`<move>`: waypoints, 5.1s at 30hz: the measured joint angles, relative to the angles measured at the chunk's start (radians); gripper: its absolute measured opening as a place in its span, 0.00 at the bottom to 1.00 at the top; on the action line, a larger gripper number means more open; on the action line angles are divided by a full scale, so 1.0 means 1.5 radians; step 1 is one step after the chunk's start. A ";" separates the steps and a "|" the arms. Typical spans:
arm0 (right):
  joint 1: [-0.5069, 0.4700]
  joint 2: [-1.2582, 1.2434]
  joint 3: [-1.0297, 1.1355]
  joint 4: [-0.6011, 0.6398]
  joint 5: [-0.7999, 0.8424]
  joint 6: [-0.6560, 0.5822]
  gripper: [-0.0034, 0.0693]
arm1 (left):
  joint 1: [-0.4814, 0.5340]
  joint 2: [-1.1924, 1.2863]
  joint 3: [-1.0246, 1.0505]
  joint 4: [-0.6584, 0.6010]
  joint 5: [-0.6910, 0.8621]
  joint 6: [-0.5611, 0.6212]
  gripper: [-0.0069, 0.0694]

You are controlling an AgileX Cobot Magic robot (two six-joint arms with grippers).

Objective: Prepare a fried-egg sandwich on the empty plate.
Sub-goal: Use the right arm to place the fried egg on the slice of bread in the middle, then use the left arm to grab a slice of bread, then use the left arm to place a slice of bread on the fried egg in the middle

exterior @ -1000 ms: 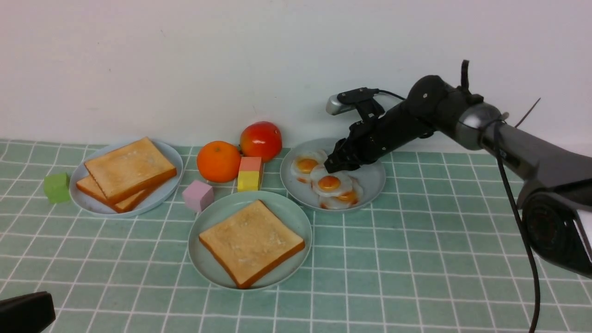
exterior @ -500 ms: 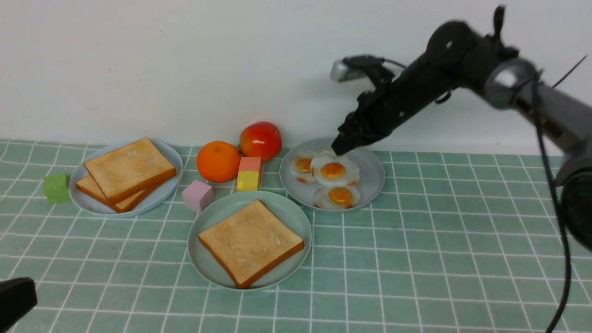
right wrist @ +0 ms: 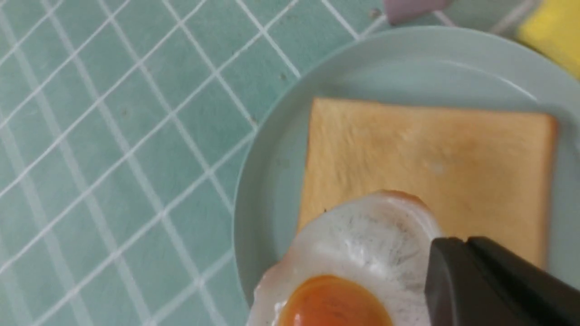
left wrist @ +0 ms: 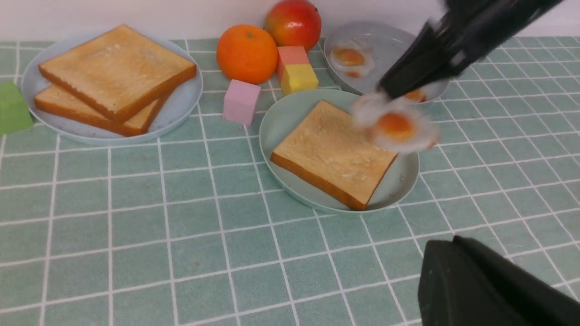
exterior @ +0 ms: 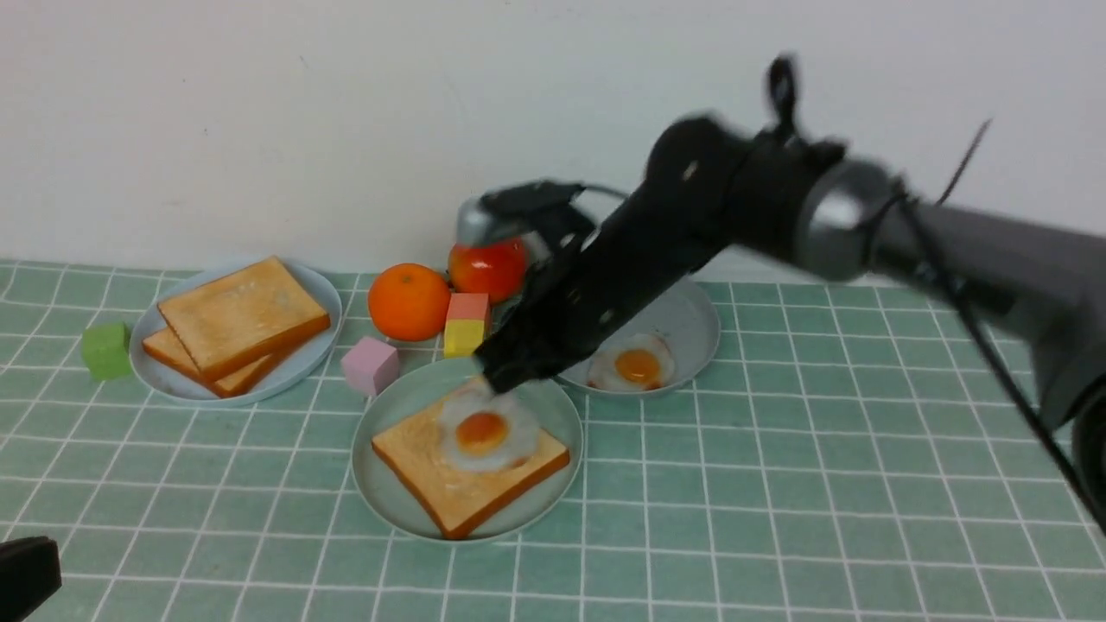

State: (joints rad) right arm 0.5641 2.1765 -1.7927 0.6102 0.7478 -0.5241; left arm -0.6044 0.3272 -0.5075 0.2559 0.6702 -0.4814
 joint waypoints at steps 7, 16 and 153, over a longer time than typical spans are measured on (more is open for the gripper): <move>0.036 0.028 0.046 0.003 -0.192 0.001 0.07 | 0.000 0.000 0.000 -0.005 -0.001 0.000 0.08; 0.010 0.045 0.047 -0.010 -0.172 0.001 0.11 | 0.000 0.002 0.000 -0.004 0.005 0.000 0.08; -0.003 -0.886 0.490 -0.274 0.155 0.332 0.12 | 0.154 0.967 -0.627 -0.143 0.106 0.497 0.16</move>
State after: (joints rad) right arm 0.5589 0.8473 -1.0574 0.1988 0.9799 -0.0266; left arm -0.3733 1.7783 -1.4485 0.0413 0.8296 0.2634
